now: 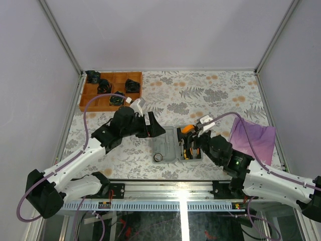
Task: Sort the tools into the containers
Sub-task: Place the engineering item in the storage box.
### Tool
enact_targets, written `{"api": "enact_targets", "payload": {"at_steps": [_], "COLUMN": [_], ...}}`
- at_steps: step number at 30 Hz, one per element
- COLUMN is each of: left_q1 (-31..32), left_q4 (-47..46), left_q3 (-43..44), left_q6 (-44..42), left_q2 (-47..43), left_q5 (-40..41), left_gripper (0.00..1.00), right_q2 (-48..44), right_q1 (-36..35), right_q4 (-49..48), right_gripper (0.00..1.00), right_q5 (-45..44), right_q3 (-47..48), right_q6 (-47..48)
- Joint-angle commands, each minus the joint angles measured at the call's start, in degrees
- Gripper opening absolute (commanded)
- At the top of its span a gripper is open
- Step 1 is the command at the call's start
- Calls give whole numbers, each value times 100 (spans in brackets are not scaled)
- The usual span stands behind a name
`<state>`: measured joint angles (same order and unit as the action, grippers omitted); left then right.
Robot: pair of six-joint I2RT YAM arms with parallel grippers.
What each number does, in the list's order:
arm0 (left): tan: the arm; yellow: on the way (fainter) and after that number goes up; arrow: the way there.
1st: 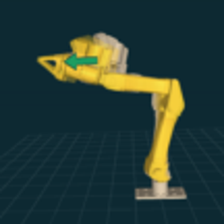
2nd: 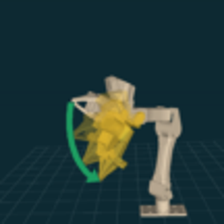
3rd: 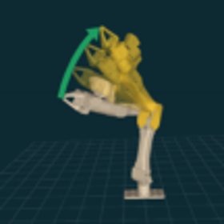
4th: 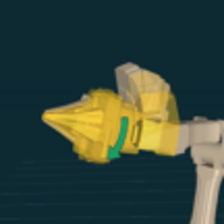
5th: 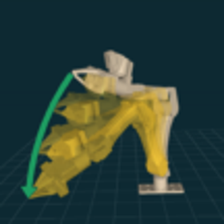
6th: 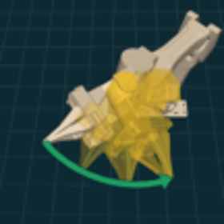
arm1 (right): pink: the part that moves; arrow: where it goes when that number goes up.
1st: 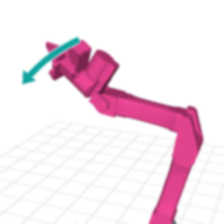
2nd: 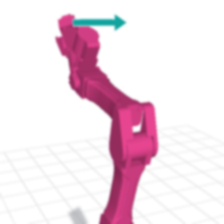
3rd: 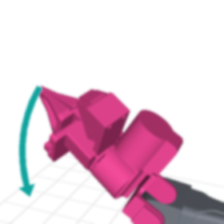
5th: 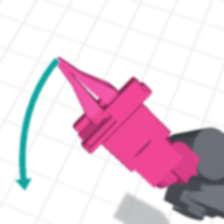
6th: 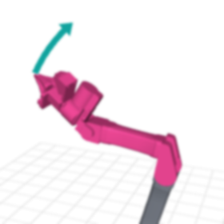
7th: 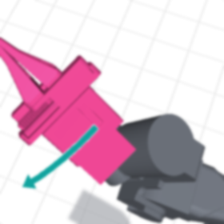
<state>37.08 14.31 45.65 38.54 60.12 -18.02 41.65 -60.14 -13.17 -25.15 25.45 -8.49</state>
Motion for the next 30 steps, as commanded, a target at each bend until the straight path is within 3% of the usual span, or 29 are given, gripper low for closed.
{"api": "enact_targets", "payload": {"at_steps": [1, 4, 9, 19, 23, 30], "left_q1": [-25, -25, -25, -25, -28, -32], "left_q4": [968, 1056, 1098, 883, 559, 89], "left_q3": [268, 173, -54, -278, -436, -723], "left_q6": [-391, -409, -469, -298, -243, -38], "left_q2": [234, 320, 587, 1335, 1532, 1582], "left_q5": [1373, 1566, 1565, 1769, 1549, 1281], "left_gripper": [84, 84, 80, 67, 58, 28], "right_q2": [411, 769, 1030, 1216, 1217, 1256], "right_q1": [236, 621, 1311, 1422, 1418, 1419], "right_q4": [1541, 2245, 2447, 2378, 2481, 2479], "right_gripper": [0, 0, 0, 0, 0, 0], "right_q5": [-342, 171, 1068, 1607, 1622, 1680], "right_q3": [988, 1376, 1380, 1316, 1312, 1390], "right_q6": [-863, -1306, -1821, -1954, -1954, -1862]}}
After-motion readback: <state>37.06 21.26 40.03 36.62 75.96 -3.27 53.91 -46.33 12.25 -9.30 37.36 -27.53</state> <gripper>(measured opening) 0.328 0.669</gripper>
